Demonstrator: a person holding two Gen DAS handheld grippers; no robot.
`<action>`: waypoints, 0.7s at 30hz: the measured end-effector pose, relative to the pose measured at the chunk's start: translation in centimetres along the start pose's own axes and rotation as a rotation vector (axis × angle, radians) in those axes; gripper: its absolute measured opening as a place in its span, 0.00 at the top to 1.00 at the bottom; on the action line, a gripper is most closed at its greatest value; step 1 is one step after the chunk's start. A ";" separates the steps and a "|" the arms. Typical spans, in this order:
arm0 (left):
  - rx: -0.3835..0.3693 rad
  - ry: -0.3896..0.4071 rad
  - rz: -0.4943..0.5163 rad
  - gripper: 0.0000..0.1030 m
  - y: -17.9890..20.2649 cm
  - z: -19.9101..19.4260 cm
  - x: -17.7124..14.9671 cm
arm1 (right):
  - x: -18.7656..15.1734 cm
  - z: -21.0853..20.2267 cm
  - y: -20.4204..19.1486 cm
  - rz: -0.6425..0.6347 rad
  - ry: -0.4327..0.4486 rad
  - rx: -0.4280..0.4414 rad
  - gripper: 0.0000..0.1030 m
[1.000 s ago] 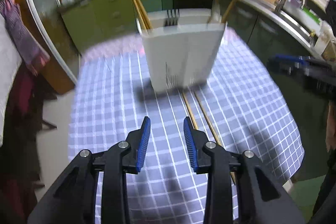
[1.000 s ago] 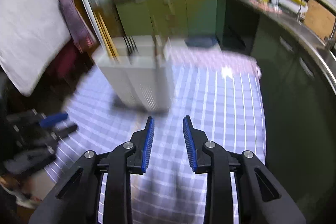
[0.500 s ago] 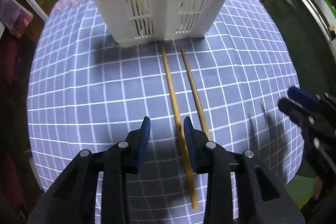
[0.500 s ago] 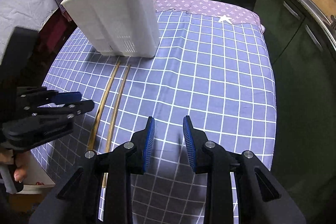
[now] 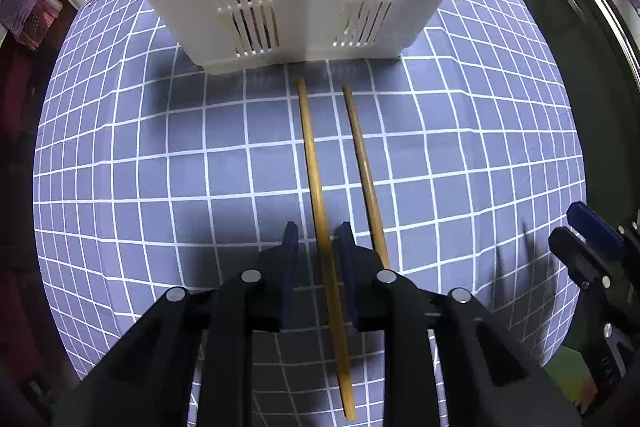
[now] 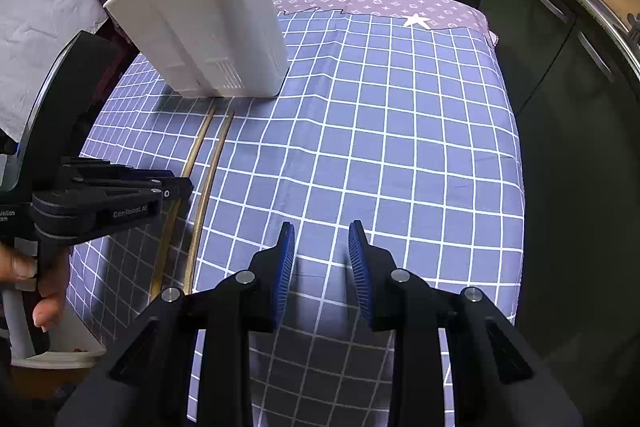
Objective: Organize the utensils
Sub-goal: 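Grasp a chopstick with the left tool while the right tool moves to the last chopstick, then lift the chopstick with the left tool while the right tool grasps the last chopstick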
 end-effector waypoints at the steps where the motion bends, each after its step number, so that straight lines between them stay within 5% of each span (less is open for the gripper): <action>1: 0.004 0.002 0.001 0.82 0.1 0.1 0.2 | 0.0 0.0 0.0 -0.001 -0.001 0.001 0.72; 6: 0.009 0.004 0.010 0.92 0.3 0.2 0.4 | -0.2 0.1 0.2 0.005 0.000 0.002 0.72; 12: -0.004 0.016 0.019 0.93 0.1 -0.7 0.3 | -0.4 0.0 0.4 0.009 -0.007 -0.004 0.72; 21: -0.026 0.210 0.060 0.93 -1.6 -7.2 -2.1 | -0.3 0.3 -0.3 -0.004 -0.038 -0.009 0.72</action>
Point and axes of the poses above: each gripper's, at about its wrist camera, not at the fingertips, and z roughly the way its jaws point, y to its right, x to its top, the point moved 8 cm from there along z, roughly the way its jaws point, and after that the axes turned 13 degrees about -y, right-handed, at the moved point
